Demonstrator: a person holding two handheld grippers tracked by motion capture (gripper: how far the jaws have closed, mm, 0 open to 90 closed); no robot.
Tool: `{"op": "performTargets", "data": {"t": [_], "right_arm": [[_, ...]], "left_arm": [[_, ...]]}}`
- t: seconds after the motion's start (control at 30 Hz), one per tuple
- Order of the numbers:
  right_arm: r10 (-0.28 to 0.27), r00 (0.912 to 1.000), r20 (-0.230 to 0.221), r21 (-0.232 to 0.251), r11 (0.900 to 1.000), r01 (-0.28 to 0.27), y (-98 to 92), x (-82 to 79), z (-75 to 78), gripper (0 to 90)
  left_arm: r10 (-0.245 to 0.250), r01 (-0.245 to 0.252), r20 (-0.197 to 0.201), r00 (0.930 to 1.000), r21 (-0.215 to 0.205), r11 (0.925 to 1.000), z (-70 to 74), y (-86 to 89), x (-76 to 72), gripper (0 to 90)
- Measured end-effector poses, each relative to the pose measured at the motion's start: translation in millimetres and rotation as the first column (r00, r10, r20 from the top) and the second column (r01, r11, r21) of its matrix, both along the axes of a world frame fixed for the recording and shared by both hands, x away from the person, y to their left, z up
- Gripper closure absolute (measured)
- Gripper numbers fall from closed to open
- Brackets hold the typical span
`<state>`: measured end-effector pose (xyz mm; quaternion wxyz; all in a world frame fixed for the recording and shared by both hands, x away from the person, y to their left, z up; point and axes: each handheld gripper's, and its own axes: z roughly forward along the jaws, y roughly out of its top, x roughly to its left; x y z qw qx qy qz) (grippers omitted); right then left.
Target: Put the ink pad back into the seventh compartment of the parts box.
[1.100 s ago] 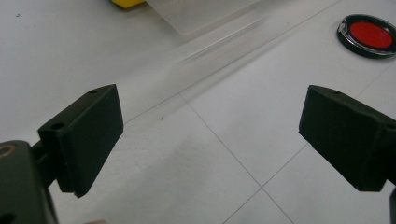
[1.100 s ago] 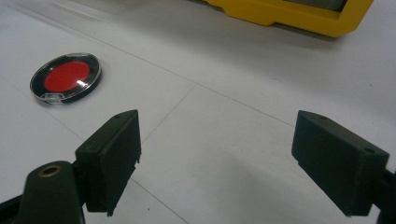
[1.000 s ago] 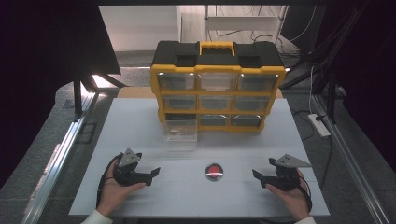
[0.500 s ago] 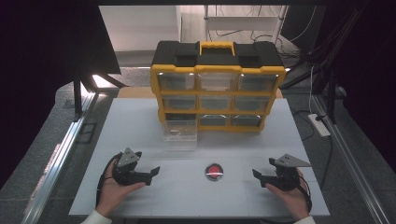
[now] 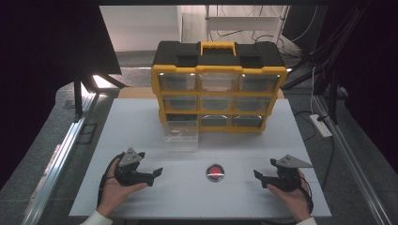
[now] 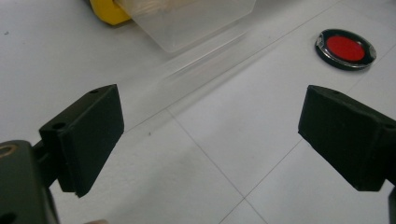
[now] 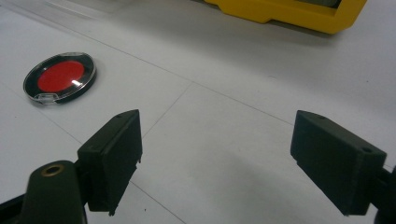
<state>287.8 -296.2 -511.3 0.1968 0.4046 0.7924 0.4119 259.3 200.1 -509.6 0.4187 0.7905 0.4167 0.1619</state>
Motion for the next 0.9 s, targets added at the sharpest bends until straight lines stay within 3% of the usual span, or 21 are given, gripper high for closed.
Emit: {"op": "performTargets", "data": {"t": [0.7, 0.9], "right_arm": [[-0.008, 1.0000, -0.003, -0.002, 1.000, 0.008, 0.5, 1.4, -0.3, 17.2], [-0.017, 0.9999, -0.001, -0.002, 1.000, 0.017, 0.8, 2.2, 0.3, 17.2]], "left_arm": [[-0.083, 0.084, 0.014, 0.9964, -0.015, 0.9964, 20.1, -19.5, 4.7, 7.9], [-0.141, 0.141, 0.014, 0.9900, -0.010, 0.9900, 31.4, -40.4, 16.3, 7.9]]}}
